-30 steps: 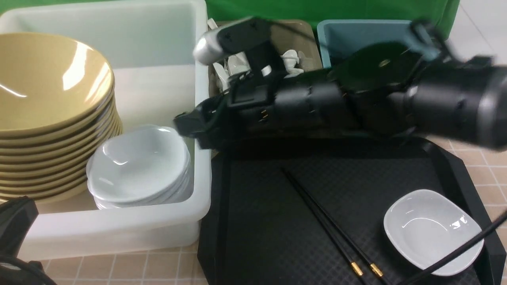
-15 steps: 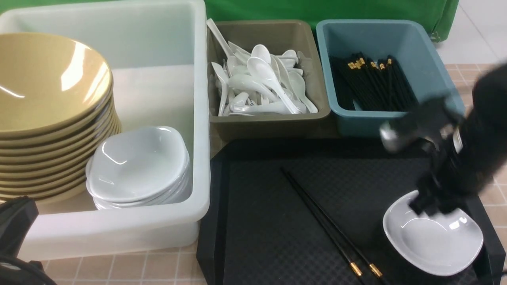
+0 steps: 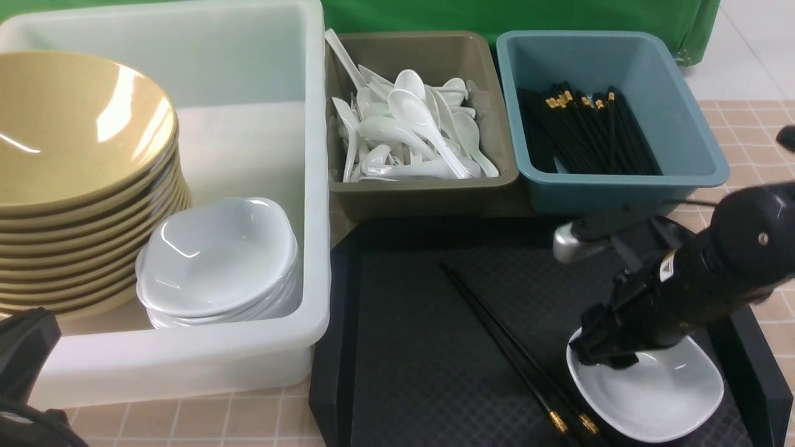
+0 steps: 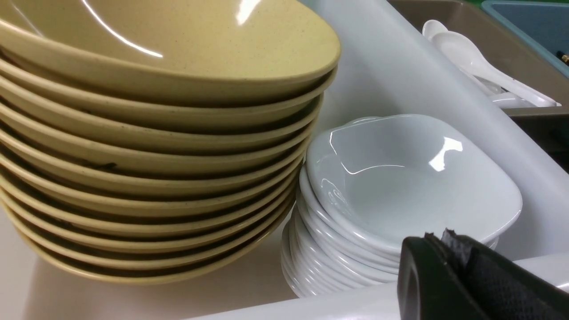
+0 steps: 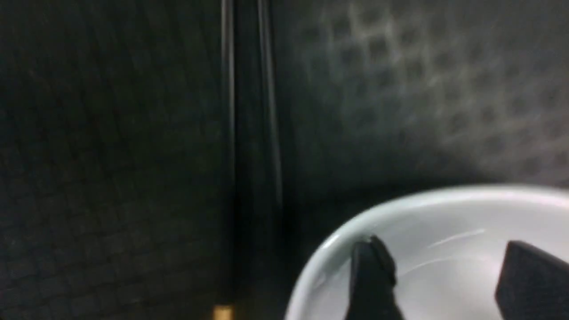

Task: On brown table put chopsticks spoon bowls plates into blue grey white boxes.
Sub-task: 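Reach for and grasp the small white dish on the black tray, then place the white bowl into the white bin on top of the stacked bowls with the right gripper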

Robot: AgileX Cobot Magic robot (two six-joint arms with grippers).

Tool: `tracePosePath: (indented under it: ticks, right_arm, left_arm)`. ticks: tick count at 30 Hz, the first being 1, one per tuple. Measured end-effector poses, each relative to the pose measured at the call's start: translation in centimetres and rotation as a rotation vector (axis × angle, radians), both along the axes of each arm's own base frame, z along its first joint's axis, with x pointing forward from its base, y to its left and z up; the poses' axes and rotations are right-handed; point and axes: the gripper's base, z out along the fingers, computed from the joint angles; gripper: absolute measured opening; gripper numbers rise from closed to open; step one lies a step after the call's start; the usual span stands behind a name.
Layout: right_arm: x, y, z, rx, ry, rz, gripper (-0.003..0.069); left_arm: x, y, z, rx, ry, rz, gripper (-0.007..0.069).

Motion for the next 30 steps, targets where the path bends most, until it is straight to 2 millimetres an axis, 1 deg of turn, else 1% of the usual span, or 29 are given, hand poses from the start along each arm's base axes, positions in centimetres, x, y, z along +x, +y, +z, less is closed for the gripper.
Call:
tracePosePath:
  ticks: [2,3,4,6,9,11,13,14,16,18,19,20,21,22,25,26,27,28,29,30]
  right_arm:
    - [0.4,-0.8,0.4,-0.034,0.010,-0.002,0.0470]
    - [0.4,-0.9,0.4,-0.035,0.014,-0.005,0.0475]
    - [0.6,-1.9,0.4,-0.065,0.029,-0.024,0.0501]
    - [0.7,-3.1,0.3,-0.085,0.051,-0.054,0.0521]
    - [1.2,-4.1,0.2,-0.092,0.046,-0.086,0.0531]
    - [1.5,-4.5,-0.3,-0.097,0.054,-0.102,0.0534]
    - [1.6,-4.6,-1.1,-0.105,0.077,-0.102,0.0532]
    - [1.7,-4.5,-1.1,-0.104,0.080,-0.103,0.0530]
    - [1.7,-4.3,-1.9,-0.107,0.109,-0.098,0.0490]
    - [1.6,-4.1,-2.1,-0.114,0.118,-0.076,0.0414]
    - [1.6,-4.0,-2.0,-0.119,0.122,-0.059,0.0344]
    - [1.5,-3.9,-1.8,-0.122,0.127,-0.047,0.0294]
    - [1.4,-3.8,-1.0,-0.116,0.127,-0.038,0.0211]
    - [1.5,-3.8,-0.5,-0.112,0.120,-0.033,0.0189]
    - [1.7,-3.2,3.1,-0.045,0.048,-0.035,0.0097]
    - [1.8,-3.0,4.5,-0.008,0.008,-0.032,0.0079]
    - [1.8,-2.9,4.8,0.000,-0.001,-0.034,0.0077]
    - [1.9,-1.9,8.0,0.117,-0.093,-0.017,0.0075]
    - [1.9,-1.3,9.1,0.157,-0.134,0.003,0.0075]
    - [1.9,-1.0,9.6,0.186,-0.147,0.002,0.0075]
  left_arm:
    - [0.0,0.0,0.0,0.000,0.000,0.000,0.0001]
    - [0.0,0.0,0.0,0.000,0.000,0.000,0.0001]
    - [0.0,0.0,0.0,0.000,0.000,0.000,0.0001]
    - [0.0,0.0,0.0,0.000,0.000,0.000,0.0001]
    - [0.0,0.0,0.0,0.000,0.000,0.000,0.0001]
    - [0.0,0.0,0.0,0.000,0.000,0.000,0.0001]
    - [0.0,0.0,0.0,0.000,-0.001,0.000,0.0001]
    - [0.0,0.0,0.0,0.000,-0.001,0.000,0.0001]
    - [0.0,0.0,0.0,0.000,-0.001,0.000,0.0001]
    - [0.0,0.0,0.0,0.000,-0.001,0.000,0.0001]
    - [0.0,0.0,0.0,0.000,-0.001,0.000,0.0001]
    - [0.0,0.0,0.0,0.000,-0.001,0.000,0.0001]
    - [0.0,0.0,0.0,0.000,-0.001,0.000,0.0001]
    - [0.0,0.0,0.0,0.000,-0.001,0.000,0.0001]
    - [0.0,0.0,0.0,0.000,-0.001,0.000,0.0001]
    - [0.0,0.0,0.0,0.000,-0.001,0.000,0.0001]
    - [0.0,0.0,0.0,0.000,-0.001,0.000,0.0001]
    - [0.0,0.0,0.0,0.000,-0.001,0.000,0.0001]
    - [0.0,0.0,0.0,0.000,-0.001,0.000,0.0001]
    - [0.0,0.0,0.0,0.000,-0.001,0.000,0.0001]
